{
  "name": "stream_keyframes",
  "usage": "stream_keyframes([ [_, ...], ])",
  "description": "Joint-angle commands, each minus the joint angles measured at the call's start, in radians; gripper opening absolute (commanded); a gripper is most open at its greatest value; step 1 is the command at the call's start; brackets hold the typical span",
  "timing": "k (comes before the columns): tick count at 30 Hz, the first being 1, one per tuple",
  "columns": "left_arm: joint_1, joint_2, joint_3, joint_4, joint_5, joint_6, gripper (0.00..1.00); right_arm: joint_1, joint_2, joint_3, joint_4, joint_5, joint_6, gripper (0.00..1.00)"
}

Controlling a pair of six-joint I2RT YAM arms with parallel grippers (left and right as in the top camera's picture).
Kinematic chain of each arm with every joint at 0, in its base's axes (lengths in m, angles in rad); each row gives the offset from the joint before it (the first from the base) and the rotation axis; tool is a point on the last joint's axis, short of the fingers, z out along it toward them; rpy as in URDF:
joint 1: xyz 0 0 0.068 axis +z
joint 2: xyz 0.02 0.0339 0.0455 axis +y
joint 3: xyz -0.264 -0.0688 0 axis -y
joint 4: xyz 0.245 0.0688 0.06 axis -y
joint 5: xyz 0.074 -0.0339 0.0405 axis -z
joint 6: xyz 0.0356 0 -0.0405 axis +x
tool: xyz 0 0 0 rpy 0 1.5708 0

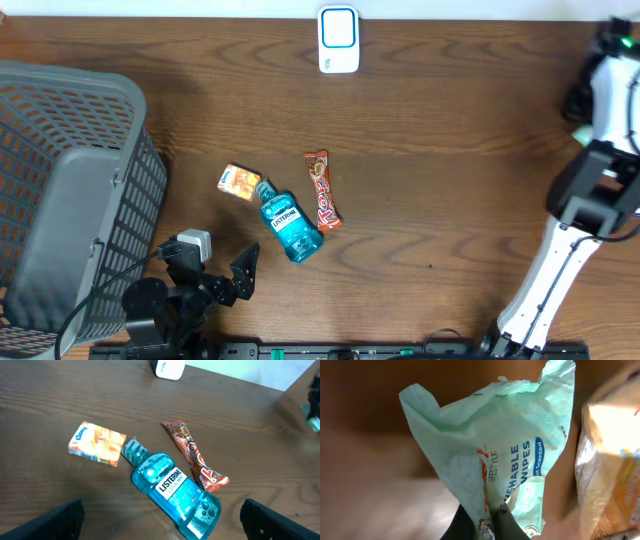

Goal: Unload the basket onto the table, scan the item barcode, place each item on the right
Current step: 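Move the wipes pack to the right table edge and release, then reach the right gripper to the red TOP bar and grasp it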

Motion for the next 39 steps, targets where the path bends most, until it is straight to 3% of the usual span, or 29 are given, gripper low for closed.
stream_keyframes([
  [1,0.005,-0.002,0.006,0.001,0.009,0.013,0.99,-0.079,-0.041,-0.014,0.008,-0.064,0.026,0.4],
  [2,0.005,-0.002,0.006,0.001,0.009,0.013,0.99,-0.094,-0.045,-0.008,0.007,-0.075,0.038,0.7],
  [4,0.005,-0.002,0.006,0.001,0.009,0.013,0.99,-0.116,-0.058,0.009,0.0,-0.102,0.057,0.99],
  [14,0.005,-0.002,0.006,0.001,0.009,0.013,0.99,-0.029,-0.347,0.026,-0.043,-0.298,0.248,0.99],
  [19,0.005,-0.002,0.006,0.001,0.009,0.013,0.99,0.16,-0.466,0.026,-0.143,-0.305,0.339,0.99],
  [25,0.005,-0.002,0.006,0.001,0.009,0.013,0.99,0.464,-0.472,0.01,-0.275,-0.306,0.475,0.99],
  [33,0.005,-0.002,0.006,0.0,0.009,0.013,0.99,0.876,-0.467,-0.202,-0.16,-0.296,0.469,0.99],
  [35,0.005,-0.002,0.006,0.001,0.009,0.013,0.99,0.945,-0.467,-0.285,-0.092,-0.28,0.469,0.95],
  [39,0.005,-0.002,0.006,0.001,0.009,0.013,0.99,1.055,-0.467,-0.491,0.078,-0.272,0.47,0.72],
])
